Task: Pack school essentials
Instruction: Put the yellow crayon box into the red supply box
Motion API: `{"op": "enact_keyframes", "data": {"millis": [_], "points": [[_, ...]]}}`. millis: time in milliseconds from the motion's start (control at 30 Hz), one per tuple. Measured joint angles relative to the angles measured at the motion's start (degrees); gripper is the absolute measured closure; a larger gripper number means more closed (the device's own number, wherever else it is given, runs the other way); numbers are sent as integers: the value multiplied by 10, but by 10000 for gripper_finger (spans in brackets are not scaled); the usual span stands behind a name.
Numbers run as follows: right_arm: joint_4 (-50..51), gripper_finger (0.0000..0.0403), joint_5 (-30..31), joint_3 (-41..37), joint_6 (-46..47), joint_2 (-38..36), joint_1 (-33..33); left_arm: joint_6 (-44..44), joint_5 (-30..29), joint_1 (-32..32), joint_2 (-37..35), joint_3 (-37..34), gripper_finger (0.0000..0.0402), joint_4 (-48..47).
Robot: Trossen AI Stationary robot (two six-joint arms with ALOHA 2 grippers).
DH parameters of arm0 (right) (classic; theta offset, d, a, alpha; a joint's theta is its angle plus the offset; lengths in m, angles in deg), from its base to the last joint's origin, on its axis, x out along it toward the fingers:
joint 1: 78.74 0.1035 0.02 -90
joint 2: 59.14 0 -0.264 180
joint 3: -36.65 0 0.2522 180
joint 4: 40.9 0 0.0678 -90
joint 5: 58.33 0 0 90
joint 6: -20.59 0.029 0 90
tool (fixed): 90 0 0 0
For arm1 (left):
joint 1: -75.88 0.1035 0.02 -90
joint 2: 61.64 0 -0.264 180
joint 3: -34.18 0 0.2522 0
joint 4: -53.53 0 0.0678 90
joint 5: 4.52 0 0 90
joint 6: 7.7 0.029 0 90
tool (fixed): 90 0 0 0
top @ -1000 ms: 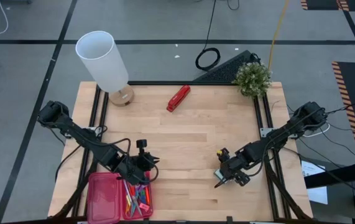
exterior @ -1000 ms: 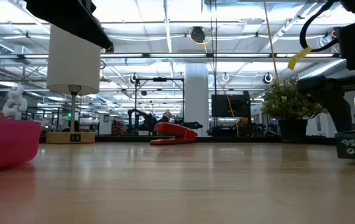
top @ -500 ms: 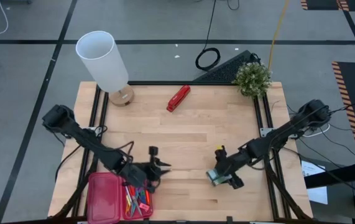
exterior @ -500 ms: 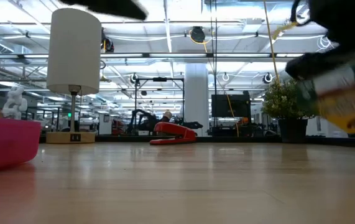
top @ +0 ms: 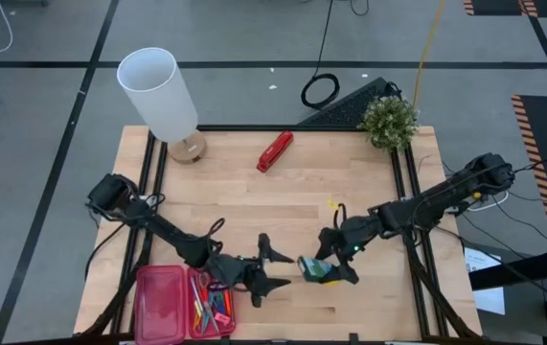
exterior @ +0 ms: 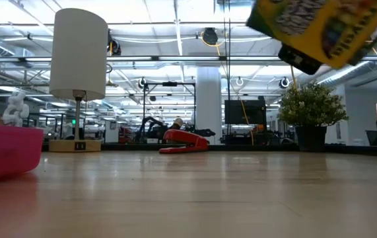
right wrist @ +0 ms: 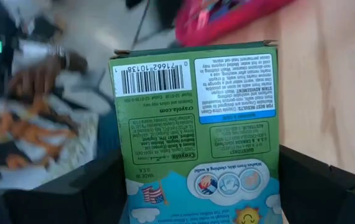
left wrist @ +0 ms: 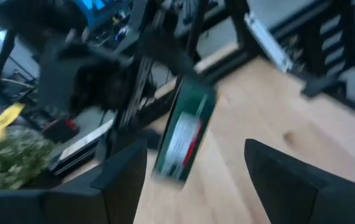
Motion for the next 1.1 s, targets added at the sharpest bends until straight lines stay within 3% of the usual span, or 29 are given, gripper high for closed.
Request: {"op": "enact_keyframes", "data": {"millis": [333, 567, 800, 1100], "points": [[-41, 74, -71, 0, 81, 0, -67, -7, 64, 50, 6, 105, 112, -121], [-61, 74, -118, 0, 94, 0, -88, -4, 143, 81, 7, 119, 117, -153], [-71, 74, -164, 0, 86, 0, -100, 8, 148, 88, 7, 119, 185, -161], [-77, 74, -179, 0, 59, 0, -114, -24, 154, 97, 7, 119, 273, -167]]}}
